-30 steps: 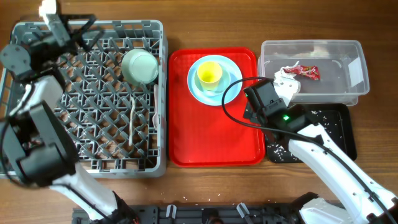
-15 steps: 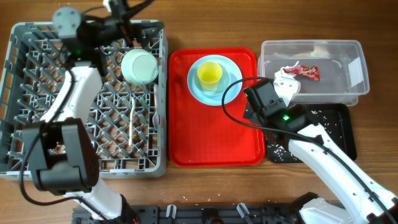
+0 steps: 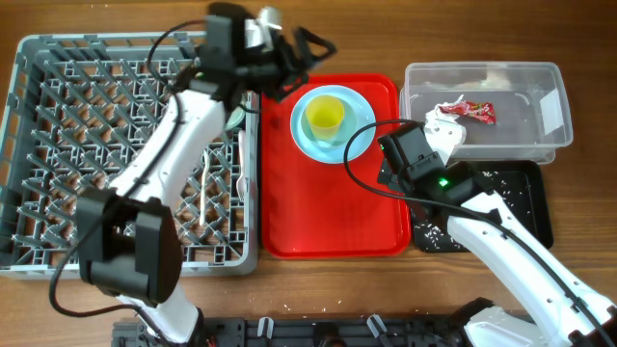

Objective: Sort waste into correct bins and load items into the dishwasher rack
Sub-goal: 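Move the left gripper back to the tray and grasp the yellow cup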

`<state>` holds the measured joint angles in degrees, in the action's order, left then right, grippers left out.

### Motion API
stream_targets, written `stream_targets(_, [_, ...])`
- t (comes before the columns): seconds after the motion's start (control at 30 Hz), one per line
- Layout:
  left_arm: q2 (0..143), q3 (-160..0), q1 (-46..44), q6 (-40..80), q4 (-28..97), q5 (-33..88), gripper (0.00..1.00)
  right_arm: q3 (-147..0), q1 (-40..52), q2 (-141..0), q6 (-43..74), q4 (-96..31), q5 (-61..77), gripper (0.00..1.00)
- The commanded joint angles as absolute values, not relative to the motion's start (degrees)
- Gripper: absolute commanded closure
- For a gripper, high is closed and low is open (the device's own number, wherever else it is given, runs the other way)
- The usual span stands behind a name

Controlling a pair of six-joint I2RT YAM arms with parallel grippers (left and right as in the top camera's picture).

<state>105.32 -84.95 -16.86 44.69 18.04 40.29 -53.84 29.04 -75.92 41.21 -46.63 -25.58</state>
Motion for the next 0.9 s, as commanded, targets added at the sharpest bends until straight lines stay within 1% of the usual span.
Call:
stream_targets(0.0, [104.88, -93.91, -23.83, 23.68, 28.84, 18.15, 0.01, -54.41, 28.8, -76.31, 42.13, -46.7, -26.5, 0.0])
stream_targets(0.07, [104.88, -95.68, -27.97, 19.4, 33.12, 12.29, 0.0, -54.41, 28.8, -76.31, 42.15, -46.7, -26.5, 0.0])
stream_targets(0.13, [104.9, -95.68, -30.96, 18.41, 34.85, 6.42, 0.01, -54.41, 28.8, -76.31, 42.13, -46.7, -26.5, 0.0])
stream_targets(0.17, [105.01, -95.68, -32.12, 18.17, 35.53, 4.25, 0.04, -54.41, 28.8, -76.31, 42.13, -46.68, -26.5, 0.0])
stream_targets(0.2, [105.12, -95.59, -33.28, 18.17, 36.27, 2.35, 0.11, -54.41, 28.8, -76.31, 42.13, -46.7, -26.5, 0.0])
stream_targets(0.23, [105.27, -95.57, -34.02, 18.17, 36.53, 1.8, 0.25, -54.41, 28.8, -76.31, 42.15, -46.68, -26.5, 0.01])
stream_targets(0.27, [105.45, -95.57, -34.59, 18.17, 36.53, 1.83, 0.32, -54.41, 28.8, -76.31, 42.13, -46.7, -26.5, 0.0])
stream_targets(0.3, [105.75, -95.57, -35.4, 18.17, 36.56, 1.85, 0.47, -54.41, 28.8, -76.31, 42.13, -46.7, -26.5, 0.0])
stream_targets(0.33, [105.78, -95.57, -35.57, 18.17, 36.6, 1.85, 0.55, -54.41, 28.8, -76.31, 42.15, -46.68, -26.48, 0.0])
stream_targets(0.37, [105.93, -95.57, -35.7, 18.17, 36.8, 1.85, 0.59, -54.41, 28.8, -76.31, 42.13, -46.7, -26.5, 0.0])
stream_targets(0.4, [106.02, -95.55, -35.77, 18.2, 37.06, 1.85, 0.6, -54.41, 28.8, -76.31, 42.13, -46.68, -26.5, 0.0])
stream_targets(0.6, [107.83, -94.02, -35.79, 18.15, 37.65, 2.2, 0.64, -54.41, 28.8, -76.31, 42.13, -46.7, -26.5, 0.0])
stream_targets(0.63, [108.4, -93.82, -35.79, 17.74, 37.71, 2.79, 0.64, -54.41, 28.8, -76.31, 42.15, -46.68, -26.48, 0.0])
stream_targets(0.67, [108.99, -93.73, -35.79, 16.56, 37.85, 4.03, 0.59, -54.41, 28.8, -76.31, 42.15, -46.7, -26.5, 0.0])
stream_targets(0.7, [109.62, -93.73, -35.79, 16.47, 38.0, 4.01, 0.57, -54.41, 28.8, -76.31, 42.15, -46.7, -26.5, 0.0])
stream_targets(0.87, [112.22, -93.73, -35.79, 16.47, 38.41, 3.44, 0.57, -54.41, 28.8, -76.31, 42.13, -46.7, -26.48, 0.0])
